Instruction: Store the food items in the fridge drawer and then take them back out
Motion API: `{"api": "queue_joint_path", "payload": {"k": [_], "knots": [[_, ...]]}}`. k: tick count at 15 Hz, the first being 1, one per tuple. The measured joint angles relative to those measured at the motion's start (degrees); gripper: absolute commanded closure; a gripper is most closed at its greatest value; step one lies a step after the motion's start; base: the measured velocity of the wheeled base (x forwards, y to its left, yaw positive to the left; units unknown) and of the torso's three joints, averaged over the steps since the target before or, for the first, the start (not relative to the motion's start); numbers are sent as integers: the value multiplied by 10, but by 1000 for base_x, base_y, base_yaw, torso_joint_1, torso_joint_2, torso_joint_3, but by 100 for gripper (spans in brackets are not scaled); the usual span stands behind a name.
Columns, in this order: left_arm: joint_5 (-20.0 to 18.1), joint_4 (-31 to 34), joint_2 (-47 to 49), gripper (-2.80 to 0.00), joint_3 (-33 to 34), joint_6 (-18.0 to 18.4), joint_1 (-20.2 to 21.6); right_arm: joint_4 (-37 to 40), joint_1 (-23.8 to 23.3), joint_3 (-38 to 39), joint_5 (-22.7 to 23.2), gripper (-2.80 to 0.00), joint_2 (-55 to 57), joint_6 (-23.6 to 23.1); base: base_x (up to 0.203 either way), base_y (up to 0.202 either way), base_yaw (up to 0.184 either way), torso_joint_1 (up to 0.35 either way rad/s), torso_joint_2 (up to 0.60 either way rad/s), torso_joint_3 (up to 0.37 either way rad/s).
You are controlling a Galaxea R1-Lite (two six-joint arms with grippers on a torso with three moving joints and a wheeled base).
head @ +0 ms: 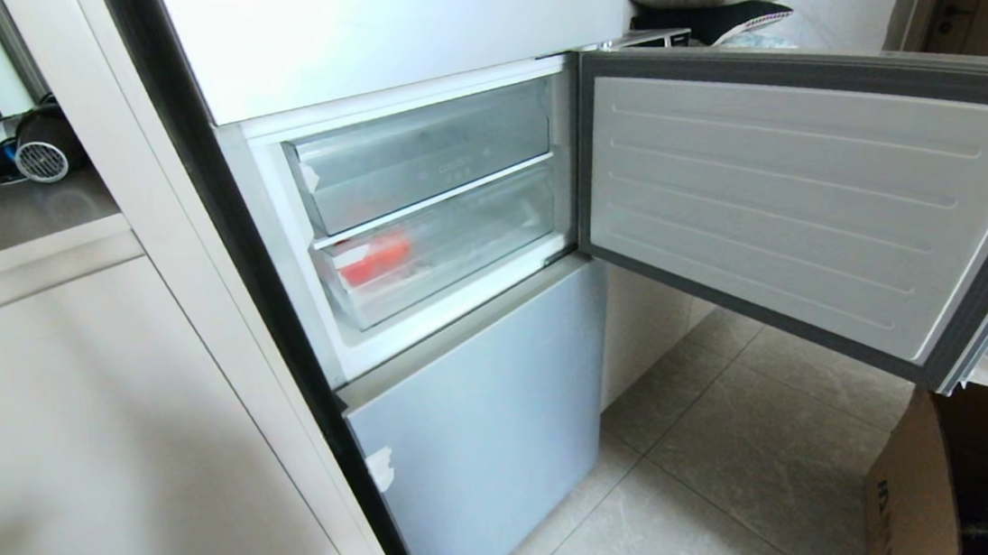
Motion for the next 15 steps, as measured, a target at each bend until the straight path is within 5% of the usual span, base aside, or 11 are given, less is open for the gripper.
{"api": "queue_joint_path", "payload": {"k": [5, 15], "knots": [[0, 0, 0, 0, 0, 0, 0, -28, -58, -149, 39, 0, 187, -28, 0, 0, 0, 0, 0, 0], [0, 0, 0, 0, 0, 0, 0, -80, -80, -276, 303, 0, 330, -17, 0, 0, 0, 0, 0, 0]]}}
